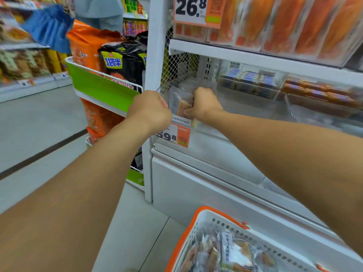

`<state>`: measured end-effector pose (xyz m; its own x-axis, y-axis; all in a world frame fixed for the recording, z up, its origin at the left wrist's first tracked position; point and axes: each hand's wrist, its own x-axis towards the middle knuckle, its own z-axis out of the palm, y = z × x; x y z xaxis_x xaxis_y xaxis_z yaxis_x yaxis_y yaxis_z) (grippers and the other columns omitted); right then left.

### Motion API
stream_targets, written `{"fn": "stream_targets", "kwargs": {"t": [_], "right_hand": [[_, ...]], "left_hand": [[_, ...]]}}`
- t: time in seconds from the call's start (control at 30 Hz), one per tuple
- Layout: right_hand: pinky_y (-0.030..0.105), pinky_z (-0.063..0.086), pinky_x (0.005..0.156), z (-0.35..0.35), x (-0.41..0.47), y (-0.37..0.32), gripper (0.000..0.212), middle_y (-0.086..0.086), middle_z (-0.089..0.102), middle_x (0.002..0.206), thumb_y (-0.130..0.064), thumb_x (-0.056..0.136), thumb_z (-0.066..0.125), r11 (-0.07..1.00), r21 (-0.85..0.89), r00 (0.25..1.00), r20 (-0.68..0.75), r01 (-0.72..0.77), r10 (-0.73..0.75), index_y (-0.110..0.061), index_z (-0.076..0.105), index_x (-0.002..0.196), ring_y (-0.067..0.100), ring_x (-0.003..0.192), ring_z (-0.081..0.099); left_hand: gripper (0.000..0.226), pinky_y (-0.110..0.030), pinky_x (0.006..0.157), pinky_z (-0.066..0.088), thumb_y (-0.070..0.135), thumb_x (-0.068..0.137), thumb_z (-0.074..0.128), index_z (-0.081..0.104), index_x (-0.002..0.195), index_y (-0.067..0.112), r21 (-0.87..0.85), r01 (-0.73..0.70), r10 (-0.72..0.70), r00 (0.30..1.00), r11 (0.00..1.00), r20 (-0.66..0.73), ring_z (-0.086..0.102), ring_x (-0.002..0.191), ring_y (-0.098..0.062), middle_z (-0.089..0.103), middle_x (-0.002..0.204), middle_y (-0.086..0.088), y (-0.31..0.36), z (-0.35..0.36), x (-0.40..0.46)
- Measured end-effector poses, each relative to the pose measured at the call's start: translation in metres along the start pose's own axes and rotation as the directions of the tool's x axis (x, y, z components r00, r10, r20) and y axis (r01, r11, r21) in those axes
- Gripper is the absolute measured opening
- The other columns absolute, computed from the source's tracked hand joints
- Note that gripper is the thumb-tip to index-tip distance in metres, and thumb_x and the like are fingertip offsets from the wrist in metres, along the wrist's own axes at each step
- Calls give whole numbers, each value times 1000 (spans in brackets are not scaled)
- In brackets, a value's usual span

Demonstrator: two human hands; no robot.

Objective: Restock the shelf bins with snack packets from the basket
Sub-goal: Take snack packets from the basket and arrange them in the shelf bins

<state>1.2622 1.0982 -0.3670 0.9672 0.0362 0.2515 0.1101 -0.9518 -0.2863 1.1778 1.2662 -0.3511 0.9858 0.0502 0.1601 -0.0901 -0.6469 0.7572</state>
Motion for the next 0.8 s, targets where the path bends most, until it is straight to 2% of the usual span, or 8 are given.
{"fn": "stream_targets", "kwargs": {"t": [0.1, 0.2, 0.27, 0.4, 0.53, 0.7, 0.8], "right_hand": [[35, 49, 73, -1, -3, 5, 45, 2, 54, 93, -26, 79, 83, 999, 29, 999, -43, -18, 19, -10, 53, 108, 21, 86, 51], [39, 49, 80, -4, -4, 7, 64, 10, 59, 112, -29, 76, 86, 1000, 15, 997, -76, -28, 29, -8, 48, 123, 28, 100, 57], [41, 50, 85, -4, -3, 8, 68, 14, 61, 119, -29, 74, 87, 999, 25, 995, -85, -44, 46, -7, 47, 124, 34, 109, 59], [41, 50, 85, -3, 0, 8, 70, 13, 60, 121, -25, 71, 89, 996, 20, 994, -77, -81, 83, -8, 47, 125, 35, 112, 59], [44, 49, 90, 0, -1, 8, 89, 14, 49, 126, -28, 66, 92, 993, 1, 988, -98, -117, 116, -9, 39, 135, 37, 116, 56], [40, 50, 77, 10, -6, 7, 114, 15, 31, 140, -43, 53, 95, 989, -83, 990, -80, -122, 115, -14, 29, 141, 40, 110, 59], [40, 47, 74, 18, -4, 8, 114, 16, 26, 144, -54, 56, 90, 982, -168, 995, -52, -90, 83, -15, 27, 143, 42, 108, 60]], "left_hand": [[15, -48, 82, 58, 10, 87, 60, 56, 80, 22, 22, -17, 17, 1000, 1000, 25, 67, 95, -36, 68, 101, -15, 2, 5, -1], [13, -48, 82, 58, 15, 89, 63, 55, 81, 19, 62, -30, 27, 998, 998, 48, 66, 93, -37, 67, 99, -16, 4, 7, -3], [8, -50, 78, 58, 17, 89, 63, 58, 85, 12, 100, -32, 25, 997, 994, 68, 67, 89, -38, 66, 95, -18, 4, 9, -5], [12, -51, 70, 60, 18, 89, 62, 59, 89, 6, 167, -14, -7, 992, 986, 128, 69, 81, -36, 68, 92, -19, 3, 12, -7], [16, -47, 71, 61, 25, 91, 59, 61, 91, 9, 197, -10, -19, 990, 980, 142, 70, 76, -32, 68, 89, -15, 4, 13, -5], [15, -45, 73, 62, 19, 92, 58, 62, 92, 5, 255, 0, -53, 979, 967, 199, 72, 73, -31, 70, 82, -16, 2, 17, -4], [13, -45, 74, 61, 17, 93, 57, 61, 96, 5, 271, 17, -81, 970, 962, 228, 72, 78, -31, 69, 88, -15, 0, 18, -4]]}}
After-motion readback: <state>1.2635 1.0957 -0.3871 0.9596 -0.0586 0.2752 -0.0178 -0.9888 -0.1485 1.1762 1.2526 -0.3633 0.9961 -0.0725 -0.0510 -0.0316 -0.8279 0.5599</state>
